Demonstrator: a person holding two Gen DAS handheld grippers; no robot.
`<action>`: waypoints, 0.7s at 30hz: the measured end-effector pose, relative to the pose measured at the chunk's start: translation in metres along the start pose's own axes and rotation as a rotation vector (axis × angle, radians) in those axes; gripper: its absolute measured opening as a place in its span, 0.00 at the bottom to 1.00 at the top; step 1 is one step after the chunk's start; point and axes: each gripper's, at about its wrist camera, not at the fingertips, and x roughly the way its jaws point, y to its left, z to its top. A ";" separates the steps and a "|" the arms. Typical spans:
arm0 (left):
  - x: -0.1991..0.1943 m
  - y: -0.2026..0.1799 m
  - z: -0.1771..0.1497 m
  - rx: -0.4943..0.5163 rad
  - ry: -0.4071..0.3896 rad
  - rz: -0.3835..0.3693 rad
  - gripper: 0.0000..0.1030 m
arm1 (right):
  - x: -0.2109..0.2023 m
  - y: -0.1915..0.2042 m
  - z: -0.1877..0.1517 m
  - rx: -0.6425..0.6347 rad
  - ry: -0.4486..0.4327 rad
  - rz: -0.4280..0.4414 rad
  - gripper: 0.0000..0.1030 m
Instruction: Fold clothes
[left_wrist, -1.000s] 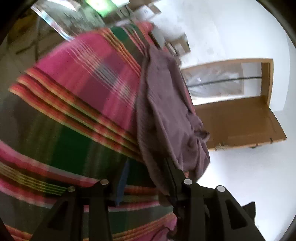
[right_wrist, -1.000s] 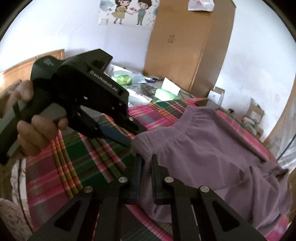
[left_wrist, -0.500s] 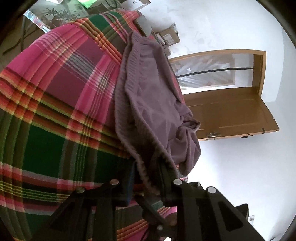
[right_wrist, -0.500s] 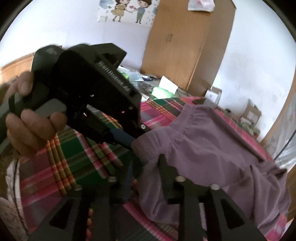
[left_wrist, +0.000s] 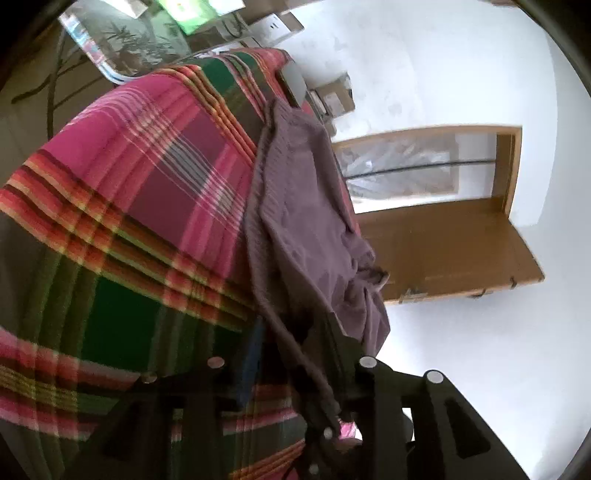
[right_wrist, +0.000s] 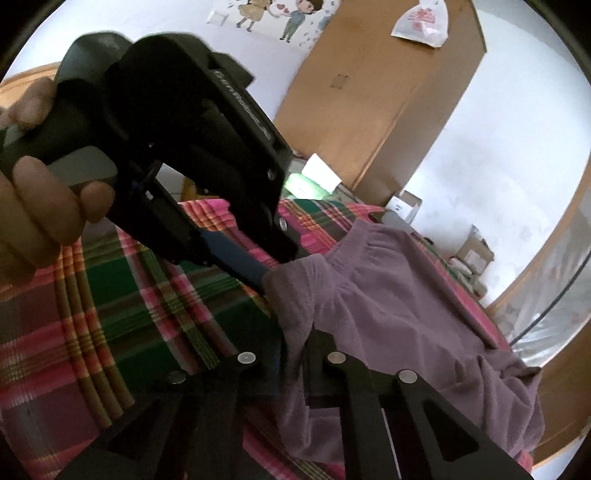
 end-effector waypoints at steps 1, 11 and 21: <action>0.001 0.002 0.002 -0.009 -0.003 -0.008 0.35 | -0.001 -0.002 0.000 0.017 -0.003 0.012 0.07; 0.015 0.010 0.038 -0.085 -0.025 -0.090 0.43 | -0.003 -0.011 0.001 0.106 -0.014 0.051 0.07; 0.046 -0.009 0.079 -0.030 0.019 0.024 0.45 | -0.011 -0.013 0.002 0.152 -0.038 0.092 0.07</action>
